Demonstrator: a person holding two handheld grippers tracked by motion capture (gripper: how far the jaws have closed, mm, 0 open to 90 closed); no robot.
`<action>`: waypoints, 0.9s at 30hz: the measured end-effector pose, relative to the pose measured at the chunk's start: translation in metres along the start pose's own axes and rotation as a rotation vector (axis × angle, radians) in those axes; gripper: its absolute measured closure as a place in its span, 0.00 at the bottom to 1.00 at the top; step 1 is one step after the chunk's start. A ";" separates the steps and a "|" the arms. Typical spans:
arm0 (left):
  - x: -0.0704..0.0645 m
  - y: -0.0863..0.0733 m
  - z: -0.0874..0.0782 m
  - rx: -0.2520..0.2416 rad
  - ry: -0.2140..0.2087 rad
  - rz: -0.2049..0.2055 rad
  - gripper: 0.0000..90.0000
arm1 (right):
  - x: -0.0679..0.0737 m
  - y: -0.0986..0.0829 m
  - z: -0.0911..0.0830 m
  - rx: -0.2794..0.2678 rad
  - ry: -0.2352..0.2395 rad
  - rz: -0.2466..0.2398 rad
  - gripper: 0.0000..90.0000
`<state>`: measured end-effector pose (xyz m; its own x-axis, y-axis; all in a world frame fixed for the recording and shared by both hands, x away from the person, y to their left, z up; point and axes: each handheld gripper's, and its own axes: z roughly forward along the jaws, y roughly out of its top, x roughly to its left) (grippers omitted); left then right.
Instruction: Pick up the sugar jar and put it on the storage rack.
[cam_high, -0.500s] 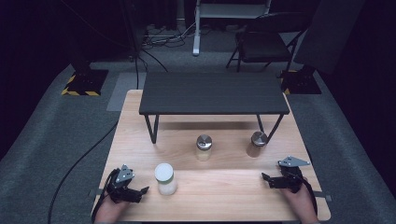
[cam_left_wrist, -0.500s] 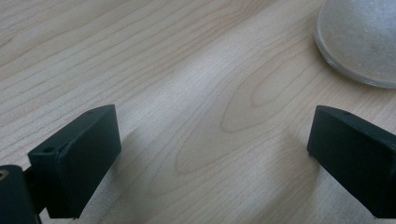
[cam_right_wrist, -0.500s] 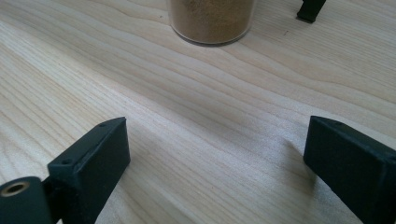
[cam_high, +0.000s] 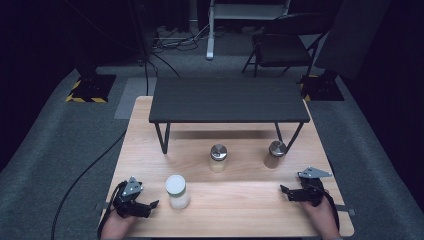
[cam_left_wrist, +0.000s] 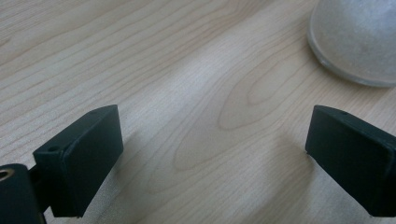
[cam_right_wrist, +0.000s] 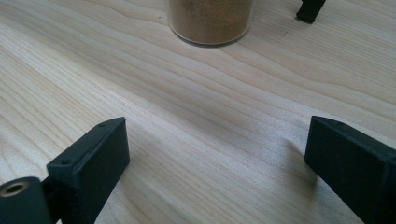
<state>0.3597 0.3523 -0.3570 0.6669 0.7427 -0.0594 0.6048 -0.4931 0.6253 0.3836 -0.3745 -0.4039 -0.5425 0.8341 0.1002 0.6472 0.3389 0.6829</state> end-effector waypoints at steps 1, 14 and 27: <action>0.000 0.000 0.000 0.000 0.000 0.000 0.04 | 0.000 0.000 0.000 0.000 0.000 -0.001 0.07; -0.007 -0.039 -0.021 -0.343 0.020 -0.021 0.05 | 0.001 0.001 0.001 0.001 -0.008 0.002 0.07; -0.014 -0.054 -0.028 -0.495 0.032 -0.013 0.04 | 0.001 0.002 0.002 0.004 -0.015 0.009 0.05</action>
<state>0.3050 0.3811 -0.3684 0.6424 0.7648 -0.0503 0.3280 -0.2151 0.9199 0.3855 -0.3720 -0.4037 -0.5280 0.8438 0.0954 0.6546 0.3329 0.6788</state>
